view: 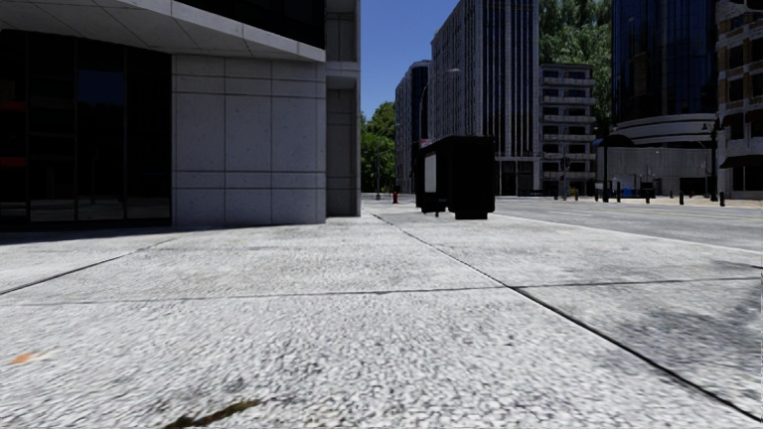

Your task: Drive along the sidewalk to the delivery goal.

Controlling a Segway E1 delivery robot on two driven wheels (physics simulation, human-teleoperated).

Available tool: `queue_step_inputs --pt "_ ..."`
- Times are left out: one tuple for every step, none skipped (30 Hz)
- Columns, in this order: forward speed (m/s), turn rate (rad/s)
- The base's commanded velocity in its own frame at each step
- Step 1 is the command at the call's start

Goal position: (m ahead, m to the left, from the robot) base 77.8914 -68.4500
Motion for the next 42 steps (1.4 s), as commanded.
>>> queue_step_inputs --pt "2.00 0.00" --pt "2.00 0.00" --pt "2.00 0.00" --pt "2.00 0.00" --pt "2.00 0.00" --pt "2.00 0.00" --pt "2.00 0.00" --pt "2.00 0.00" --pt "2.00 0.00" --pt "2.00 0.00" --pt "2.00 0.00" --pt "2.00 0.00" --pt "2.00 0.00" --pt "2.00 0.00" --pt "2.00 0.00" --pt "2.00 0.00" --pt "2.00 0.00" --pt "2.00 0.00" --pt "2.00 0.00" --pt "2.00 0.00" --pt "2.00 0.00" --pt "2.00 0.00" --pt "2.00 0.00" --pt "2.00 0.00" --pt "2.00 0.00" --pt "2.00 0.00" --pt "2.00 0.00" --pt "2.00 0.00" --pt "2.00 0.00" --pt "2.00 0.00" --pt "2.00 0.00" --pt "2.00 0.00" --pt "2.00 0.00" --pt "2.00 0.00" --pt "2.00 0.00" --pt "2.00 0.00" --pt "2.00 0.00" --pt "2.00 0.00" --pt "2.00 0.00" --pt "2.00 0.00" --pt "2.00 0.00" --pt "2.00 0.00"
